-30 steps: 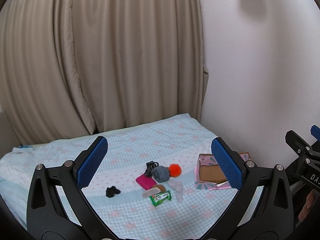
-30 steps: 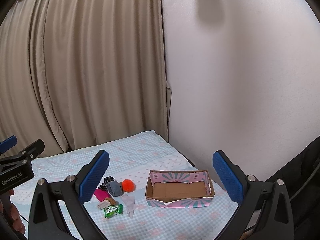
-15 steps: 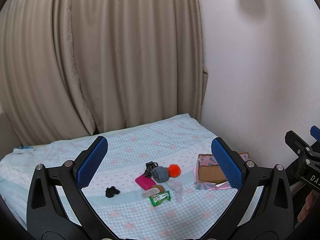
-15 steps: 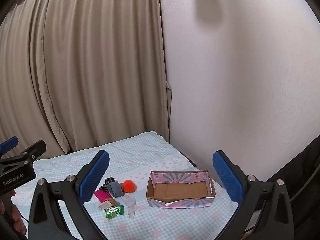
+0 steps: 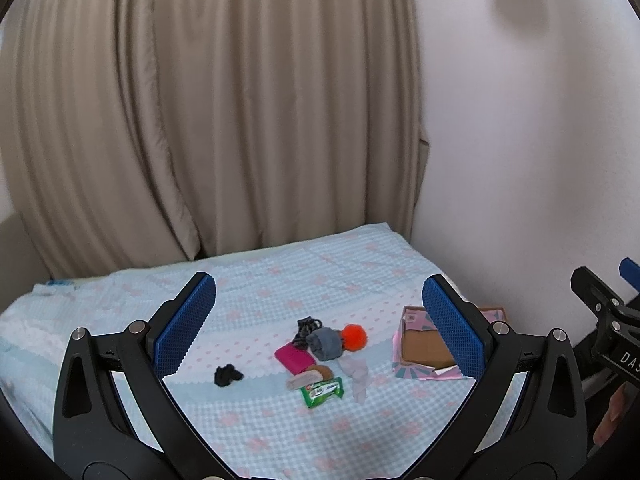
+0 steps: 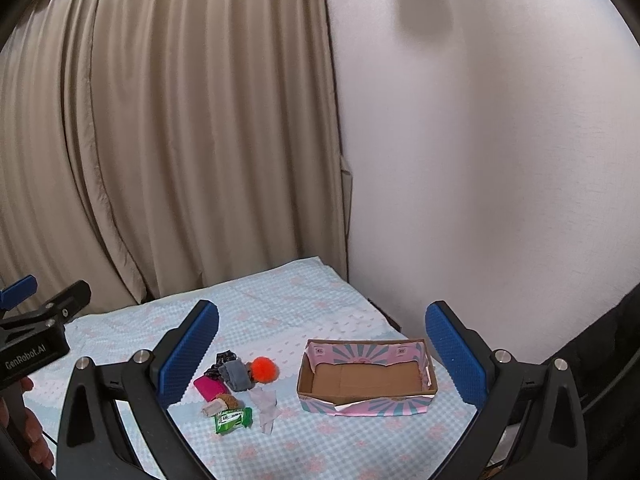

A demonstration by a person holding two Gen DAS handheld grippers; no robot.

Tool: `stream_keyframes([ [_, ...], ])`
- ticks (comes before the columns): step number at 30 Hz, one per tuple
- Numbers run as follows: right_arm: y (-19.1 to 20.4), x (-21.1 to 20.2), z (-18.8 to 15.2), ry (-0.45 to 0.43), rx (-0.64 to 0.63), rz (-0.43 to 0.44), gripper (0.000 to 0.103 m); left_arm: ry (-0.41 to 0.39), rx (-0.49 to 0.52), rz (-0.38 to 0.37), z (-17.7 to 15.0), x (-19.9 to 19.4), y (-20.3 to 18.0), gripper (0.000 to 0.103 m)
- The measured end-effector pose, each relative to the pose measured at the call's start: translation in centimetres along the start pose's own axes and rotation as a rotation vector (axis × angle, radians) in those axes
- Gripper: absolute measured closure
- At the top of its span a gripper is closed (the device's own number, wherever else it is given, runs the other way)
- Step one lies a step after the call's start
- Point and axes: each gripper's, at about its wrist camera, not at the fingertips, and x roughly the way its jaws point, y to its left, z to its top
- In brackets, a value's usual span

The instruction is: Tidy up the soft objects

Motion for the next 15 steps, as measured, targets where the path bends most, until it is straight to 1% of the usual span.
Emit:
stream_keyframes([
  [3, 0.3, 1.2, -0.1, 0.027, -0.032, 0.044, 0.000, 0.022, -0.036, 0.047, -0.9, 0.5, 1.5, 0.000],
  [5, 0.7, 1.9, -0.5, 0.034, -0.055, 0.062, 0.000, 0.035, -0.053, 0.066, -1.9, 1.1, 2.7, 0.000],
  [8, 2.1, 3.4, -1.9, 0.056, -0.067, 0.077, 0.000, 0.077, -0.069, 0.086, -3.6, 2.4, 5.5, 0.000],
  [11, 3.8, 5.0, -3.7, 0.119, -0.044, 0.086, 0.000, 0.122, -0.072, 0.089, -5.5, 4.1, 9.0, 0.000],
  [12, 4.9, 5.7, -4.7, 0.156, -0.032, 0.084, 0.000, 0.139, -0.074, 0.088, -6.1, 4.8, 10.2, 0.000],
  [15, 7.6, 7.5, -7.0, 0.234, -0.006, 0.076, 0.000, 0.178, -0.071, 0.067, -8.1, 7.1, 14.3, 0.000],
])
